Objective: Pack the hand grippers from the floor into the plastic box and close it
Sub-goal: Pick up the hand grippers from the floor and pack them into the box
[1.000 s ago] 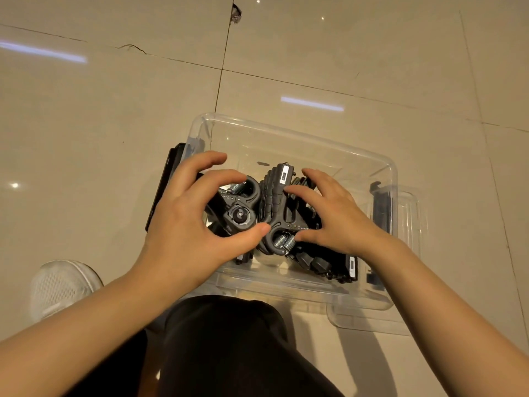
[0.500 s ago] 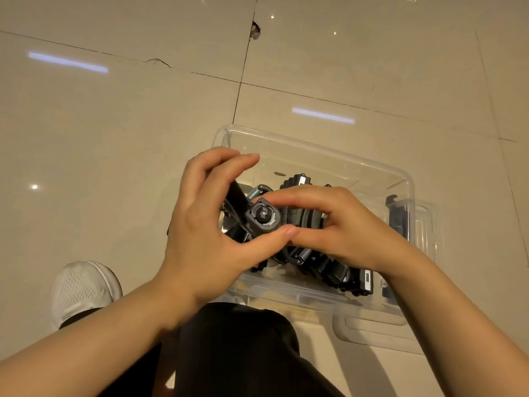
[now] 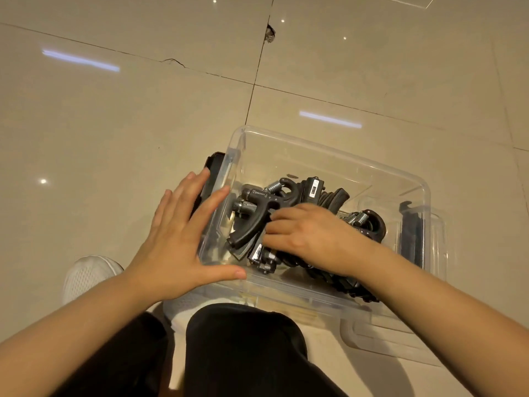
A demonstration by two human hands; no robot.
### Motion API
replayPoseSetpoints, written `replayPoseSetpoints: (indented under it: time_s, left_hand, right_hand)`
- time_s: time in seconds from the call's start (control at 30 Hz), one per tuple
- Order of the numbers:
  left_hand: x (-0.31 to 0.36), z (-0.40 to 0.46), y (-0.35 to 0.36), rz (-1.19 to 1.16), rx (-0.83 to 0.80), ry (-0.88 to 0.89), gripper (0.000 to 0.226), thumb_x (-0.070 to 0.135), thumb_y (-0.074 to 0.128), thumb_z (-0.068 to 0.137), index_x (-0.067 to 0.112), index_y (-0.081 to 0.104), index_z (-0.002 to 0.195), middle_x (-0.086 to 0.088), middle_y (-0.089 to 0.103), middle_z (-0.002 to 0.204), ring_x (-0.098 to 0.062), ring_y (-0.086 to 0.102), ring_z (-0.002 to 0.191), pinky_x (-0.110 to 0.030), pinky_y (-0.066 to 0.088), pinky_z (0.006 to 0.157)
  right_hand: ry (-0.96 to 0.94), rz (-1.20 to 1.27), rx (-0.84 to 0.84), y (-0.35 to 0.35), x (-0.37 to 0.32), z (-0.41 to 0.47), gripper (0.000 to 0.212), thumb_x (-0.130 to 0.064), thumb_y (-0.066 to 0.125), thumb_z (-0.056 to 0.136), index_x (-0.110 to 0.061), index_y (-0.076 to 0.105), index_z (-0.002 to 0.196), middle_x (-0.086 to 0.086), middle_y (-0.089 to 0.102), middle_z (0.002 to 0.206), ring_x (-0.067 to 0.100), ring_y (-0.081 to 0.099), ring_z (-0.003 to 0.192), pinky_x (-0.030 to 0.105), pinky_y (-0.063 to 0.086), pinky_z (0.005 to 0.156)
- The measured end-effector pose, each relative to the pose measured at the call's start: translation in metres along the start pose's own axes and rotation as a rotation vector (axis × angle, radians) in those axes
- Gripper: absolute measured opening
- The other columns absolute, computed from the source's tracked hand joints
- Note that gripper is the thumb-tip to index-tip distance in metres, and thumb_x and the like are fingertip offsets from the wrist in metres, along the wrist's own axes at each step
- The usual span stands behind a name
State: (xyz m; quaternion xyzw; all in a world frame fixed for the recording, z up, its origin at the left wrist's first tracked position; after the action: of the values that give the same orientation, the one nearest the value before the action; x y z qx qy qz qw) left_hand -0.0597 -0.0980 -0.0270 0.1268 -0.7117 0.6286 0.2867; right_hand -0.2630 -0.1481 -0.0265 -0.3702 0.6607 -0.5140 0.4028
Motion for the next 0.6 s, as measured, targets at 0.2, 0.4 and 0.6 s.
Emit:
replayPoseSetpoints:
  time_s: [0.2,0.4,0.6]
  left_hand:
    - [-0.006,-0.003,0.006,0.032,-0.091,0.017,0.105,0.090,0.038,0.063,0.040,0.001,0.148,0.012,-0.010,0.157,-0.011,-0.011,0.144,-0.051,0.003,0.115]
    - [-0.008,-0.004,0.007,0.075,-0.095,0.037,0.103,0.091,0.033,0.065,0.039,0.003,0.149,0.010,-0.008,0.158,-0.011,-0.010,0.145,-0.052,0.004,0.115]
    - [-0.009,-0.006,0.006,0.119,-0.110,0.067,0.099,0.091,0.030,0.067,0.043,-0.005,0.147,0.011,-0.017,0.156,-0.010,-0.013,0.144,-0.048,0.001,0.114]
  right_hand:
    - [0.007,0.023,-0.081,0.019,-0.006,-0.002,0.036,-0.018,0.031,0.088,-0.021,0.063,0.105,-0.004,0.065,0.107,0.020,0.056,0.107,0.037,0.049,0.077]
    - [0.010,0.023,-0.050,0.020,-0.014,0.000,0.035,-0.016,0.032,0.089,-0.020,0.064,0.103,-0.003,0.065,0.103,0.021,0.057,0.104,0.035,0.048,0.083]
    - [0.017,0.068,-0.058,0.024,-0.018,-0.001,0.024,-0.012,0.048,0.088,-0.018,0.064,0.105,-0.001,0.063,0.106,0.021,0.055,0.108,0.034,0.045,0.095]
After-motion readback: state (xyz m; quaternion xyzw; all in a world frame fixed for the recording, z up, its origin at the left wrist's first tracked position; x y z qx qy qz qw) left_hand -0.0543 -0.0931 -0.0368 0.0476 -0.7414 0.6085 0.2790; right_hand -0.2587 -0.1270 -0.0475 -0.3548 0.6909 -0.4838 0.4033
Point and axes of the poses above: each hand's wrist, its own z-axis towards the middle knuckle, its own y-axis out of the palm, x = y × z, the point moved 3 cm from there along z, towards the middle knuckle
